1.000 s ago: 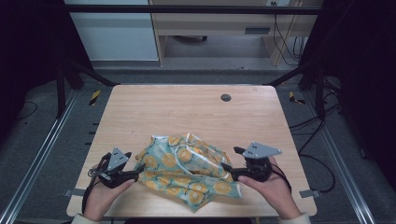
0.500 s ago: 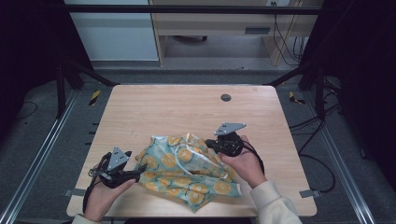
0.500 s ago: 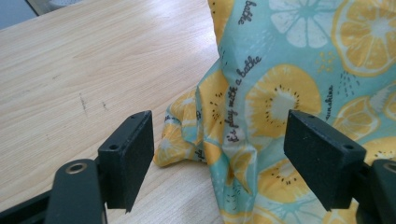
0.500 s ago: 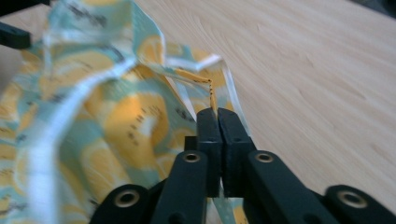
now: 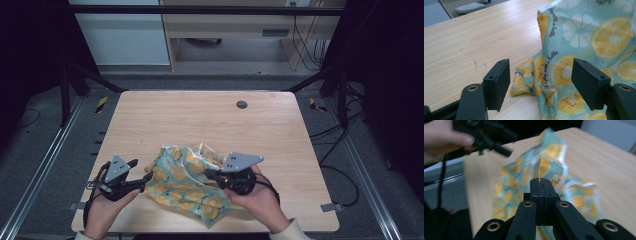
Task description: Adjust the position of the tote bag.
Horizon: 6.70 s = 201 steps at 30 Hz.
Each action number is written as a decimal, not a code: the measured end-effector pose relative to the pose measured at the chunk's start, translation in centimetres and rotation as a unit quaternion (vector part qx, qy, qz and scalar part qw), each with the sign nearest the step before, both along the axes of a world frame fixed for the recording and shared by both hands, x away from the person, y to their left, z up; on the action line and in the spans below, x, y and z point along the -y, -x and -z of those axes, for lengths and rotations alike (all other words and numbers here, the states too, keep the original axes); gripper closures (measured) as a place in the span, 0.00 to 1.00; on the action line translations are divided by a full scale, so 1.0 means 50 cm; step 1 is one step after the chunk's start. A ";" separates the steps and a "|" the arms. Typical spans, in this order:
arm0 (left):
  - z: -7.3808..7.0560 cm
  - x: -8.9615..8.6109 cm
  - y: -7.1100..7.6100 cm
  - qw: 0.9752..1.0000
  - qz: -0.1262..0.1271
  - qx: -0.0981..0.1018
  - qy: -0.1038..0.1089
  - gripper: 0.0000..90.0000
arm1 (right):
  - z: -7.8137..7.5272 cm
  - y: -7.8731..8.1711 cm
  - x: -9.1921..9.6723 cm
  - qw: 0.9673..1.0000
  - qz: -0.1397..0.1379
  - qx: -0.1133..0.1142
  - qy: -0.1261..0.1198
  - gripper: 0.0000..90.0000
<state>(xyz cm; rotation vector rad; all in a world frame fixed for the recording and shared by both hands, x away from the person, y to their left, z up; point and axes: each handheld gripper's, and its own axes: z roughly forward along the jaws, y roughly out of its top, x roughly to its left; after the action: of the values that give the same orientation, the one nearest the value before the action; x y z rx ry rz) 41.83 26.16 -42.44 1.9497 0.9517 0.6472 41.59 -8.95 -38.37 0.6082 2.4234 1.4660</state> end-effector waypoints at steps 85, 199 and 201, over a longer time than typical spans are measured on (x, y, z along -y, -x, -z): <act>0.072 0.067 0.014 0.992 0.055 -0.057 -0.102 1.00 | 0.034 -0.243 -0.022 0.993 0.112 -0.009 0.027 1.00; 0.134 0.232 -0.008 0.975 0.157 -0.099 -0.122 0.71 | 0.135 -0.208 0.045 0.990 0.092 -0.078 0.077 0.99; 0.134 0.233 -0.009 0.976 0.153 -0.096 -0.125 0.84 | 0.140 -0.217 0.046 0.989 0.097 -0.080 0.072 1.00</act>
<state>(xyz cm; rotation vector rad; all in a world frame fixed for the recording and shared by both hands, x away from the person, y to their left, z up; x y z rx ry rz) 42.29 14.50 -49.12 2.3567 0.6841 0.4221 52.42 -11.23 -45.37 0.9295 2.4781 1.1951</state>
